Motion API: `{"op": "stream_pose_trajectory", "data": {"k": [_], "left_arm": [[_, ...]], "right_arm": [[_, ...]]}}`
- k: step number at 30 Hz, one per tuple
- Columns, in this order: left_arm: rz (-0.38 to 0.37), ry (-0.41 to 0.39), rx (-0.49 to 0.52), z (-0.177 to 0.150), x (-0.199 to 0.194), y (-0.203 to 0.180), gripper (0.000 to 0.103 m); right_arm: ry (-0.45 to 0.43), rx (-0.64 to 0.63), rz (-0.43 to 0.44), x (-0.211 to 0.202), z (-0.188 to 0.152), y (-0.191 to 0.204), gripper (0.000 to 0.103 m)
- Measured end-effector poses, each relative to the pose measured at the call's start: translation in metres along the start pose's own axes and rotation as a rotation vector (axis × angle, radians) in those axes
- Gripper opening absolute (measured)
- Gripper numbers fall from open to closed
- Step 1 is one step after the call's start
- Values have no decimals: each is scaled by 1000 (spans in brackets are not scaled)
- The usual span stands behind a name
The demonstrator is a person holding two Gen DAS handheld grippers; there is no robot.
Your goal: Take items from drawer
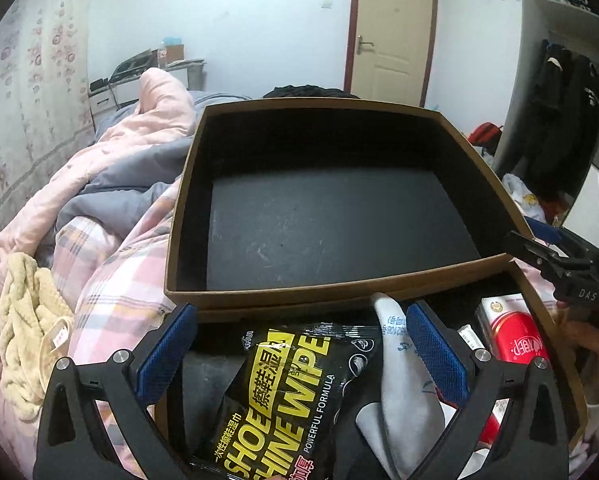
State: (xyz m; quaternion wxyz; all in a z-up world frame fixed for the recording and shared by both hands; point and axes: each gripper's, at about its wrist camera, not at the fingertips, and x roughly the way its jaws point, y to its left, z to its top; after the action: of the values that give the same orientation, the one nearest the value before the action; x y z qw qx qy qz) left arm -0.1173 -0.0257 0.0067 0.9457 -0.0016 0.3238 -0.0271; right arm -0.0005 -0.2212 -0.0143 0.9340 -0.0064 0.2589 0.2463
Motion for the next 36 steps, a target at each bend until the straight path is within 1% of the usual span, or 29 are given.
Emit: {"op": "stream_pose_trajectory", "data": {"k": [12, 36], "left_arm": [[34, -57, 5, 1, -11, -2, 103], [33, -52, 8, 1, -11, -2, 103]], "right_arm": [[0, 1, 0, 0, 0, 0, 97], [-1, 1, 1, -1, 0, 0, 97]]}}
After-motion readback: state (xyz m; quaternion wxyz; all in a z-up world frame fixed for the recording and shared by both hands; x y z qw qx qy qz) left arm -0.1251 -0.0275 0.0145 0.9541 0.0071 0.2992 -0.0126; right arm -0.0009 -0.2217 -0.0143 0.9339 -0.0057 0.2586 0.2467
